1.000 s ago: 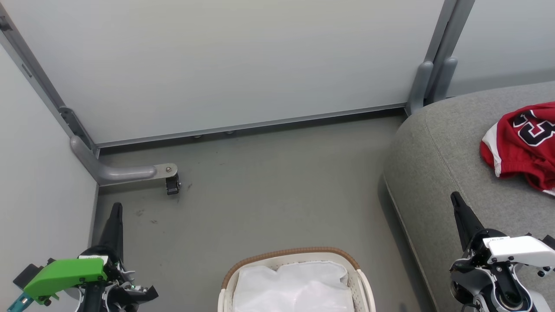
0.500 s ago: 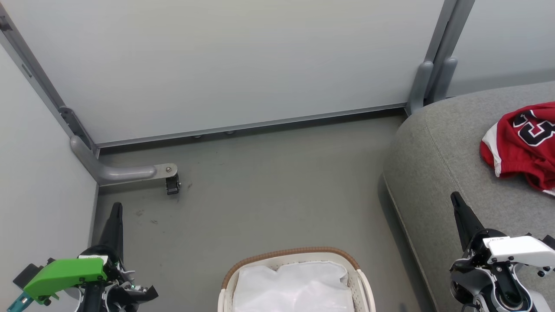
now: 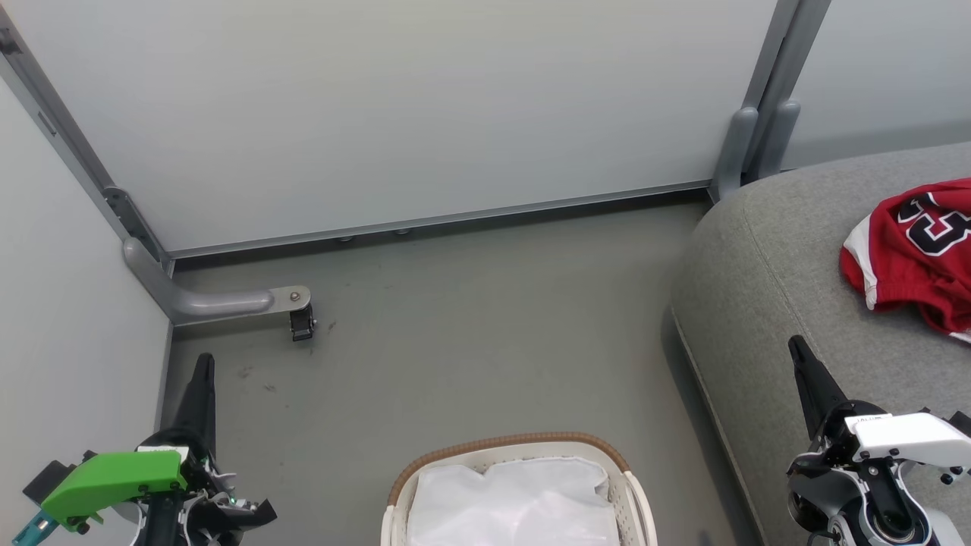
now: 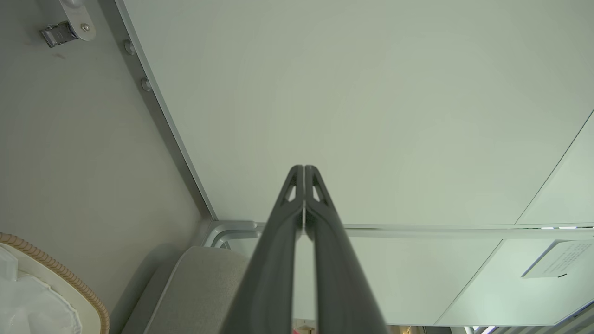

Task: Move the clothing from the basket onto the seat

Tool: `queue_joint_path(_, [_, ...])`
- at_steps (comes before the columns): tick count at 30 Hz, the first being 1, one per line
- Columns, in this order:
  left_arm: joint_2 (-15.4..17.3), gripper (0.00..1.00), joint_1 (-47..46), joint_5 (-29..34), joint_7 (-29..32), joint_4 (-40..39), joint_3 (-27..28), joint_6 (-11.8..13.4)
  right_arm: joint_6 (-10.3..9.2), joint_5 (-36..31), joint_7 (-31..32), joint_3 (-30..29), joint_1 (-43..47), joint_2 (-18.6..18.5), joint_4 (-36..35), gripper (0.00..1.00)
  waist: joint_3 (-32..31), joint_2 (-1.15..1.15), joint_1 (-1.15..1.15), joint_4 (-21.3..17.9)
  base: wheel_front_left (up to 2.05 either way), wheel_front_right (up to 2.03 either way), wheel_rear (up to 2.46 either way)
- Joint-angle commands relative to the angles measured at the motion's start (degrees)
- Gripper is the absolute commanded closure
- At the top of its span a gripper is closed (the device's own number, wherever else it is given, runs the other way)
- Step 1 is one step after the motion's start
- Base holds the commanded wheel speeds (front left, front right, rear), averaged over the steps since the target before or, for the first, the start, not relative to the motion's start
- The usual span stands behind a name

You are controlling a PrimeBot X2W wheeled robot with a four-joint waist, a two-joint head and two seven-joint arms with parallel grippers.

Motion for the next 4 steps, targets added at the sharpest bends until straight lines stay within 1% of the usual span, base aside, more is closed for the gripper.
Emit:
queue_joint_path(1, [0.15, 1.0, -0.65, 0.18, 0.0, -0.03, 0.27, -0.2, 0.0, 0.18, 0.08, -0.09, 0.65, -0.31, -0.2, 1.0, 0.0, 0.0, 0.0, 0.0, 0.0, 0.0, 0.0])
queue_joint_path(4, [0.14, 1.0, -0.65, 0.2, 0.02, -0.01, 0.29, -0.2, 0.0, 0.19, 0.08, -0.09, 0.65, -0.31, -0.2, 1.0, 0.0, 0.0, 0.0, 0.0, 0.0, 0.0, 0.0])
